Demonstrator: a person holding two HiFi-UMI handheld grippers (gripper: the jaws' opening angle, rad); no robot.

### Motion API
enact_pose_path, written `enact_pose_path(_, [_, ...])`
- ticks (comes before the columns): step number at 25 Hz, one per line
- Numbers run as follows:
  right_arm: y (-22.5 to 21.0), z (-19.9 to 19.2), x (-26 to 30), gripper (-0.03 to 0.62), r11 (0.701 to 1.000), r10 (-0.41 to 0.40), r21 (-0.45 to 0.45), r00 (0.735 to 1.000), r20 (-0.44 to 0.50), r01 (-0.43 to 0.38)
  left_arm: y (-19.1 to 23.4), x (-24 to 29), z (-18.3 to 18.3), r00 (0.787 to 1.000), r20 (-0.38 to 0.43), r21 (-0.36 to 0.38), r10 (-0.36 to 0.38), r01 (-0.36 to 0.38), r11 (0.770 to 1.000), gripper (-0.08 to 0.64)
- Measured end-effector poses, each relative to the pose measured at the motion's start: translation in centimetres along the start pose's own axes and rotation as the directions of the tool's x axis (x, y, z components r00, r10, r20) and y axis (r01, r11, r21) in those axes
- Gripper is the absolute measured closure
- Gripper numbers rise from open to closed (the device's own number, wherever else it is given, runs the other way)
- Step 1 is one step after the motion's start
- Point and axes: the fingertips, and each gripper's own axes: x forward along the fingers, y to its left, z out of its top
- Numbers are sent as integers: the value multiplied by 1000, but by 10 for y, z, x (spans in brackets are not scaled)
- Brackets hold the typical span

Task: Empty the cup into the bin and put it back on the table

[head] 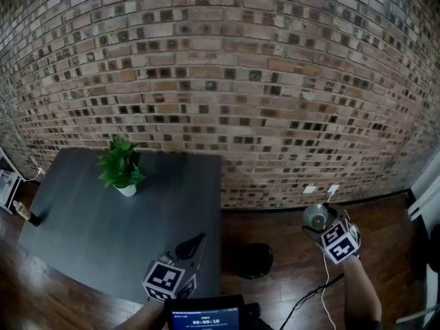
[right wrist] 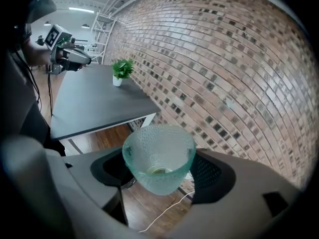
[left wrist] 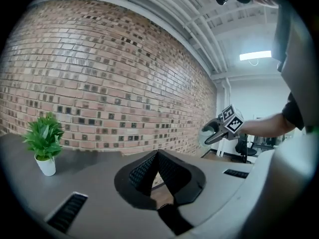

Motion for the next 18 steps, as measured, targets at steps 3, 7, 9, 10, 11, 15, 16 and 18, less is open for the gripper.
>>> enact_pose_path(3, [1,-3,0,207,998,-3,-55,999,-32,1,4,-4,-1,1000,-1,8,8,-8,1000,552])
enact_pose_path(7, [-3,-3,1,207,992,-26,-124,998,-65,18,9,-11,1,1000,8,-5,25,-25,1000,552])
enact_pose_path(9, [-4,-2,3,207,987,-37,-160,996,-79,24,9,-14,0,1000,6,-3,25,-25,1000,552])
enact_pose_path(10, [-4,-1,3,207,984,-42,-178,995,-86,26,10,-15,-1,1000,3,-3,26,-26,1000,552])
enact_pose_path(11, [-4,0,3,207,980,-46,-196,995,-93,27,10,-16,-2,1000,2,-3,26,-26,1000,552])
enact_pose_path(15, [-4,0,5,207,970,-65,-243,991,-119,35,15,-22,-4,1000,1,-10,30,-30,1000,552])
enact_pose_path(16, [-5,0,5,207,966,-75,-257,989,-128,40,16,-24,-4,1000,2,-11,31,-31,999,552])
enact_pose_path(18, [-8,5,2,207,952,-98,-301,985,-142,51,18,-27,-4,999,3,-14,37,-37,999,552])
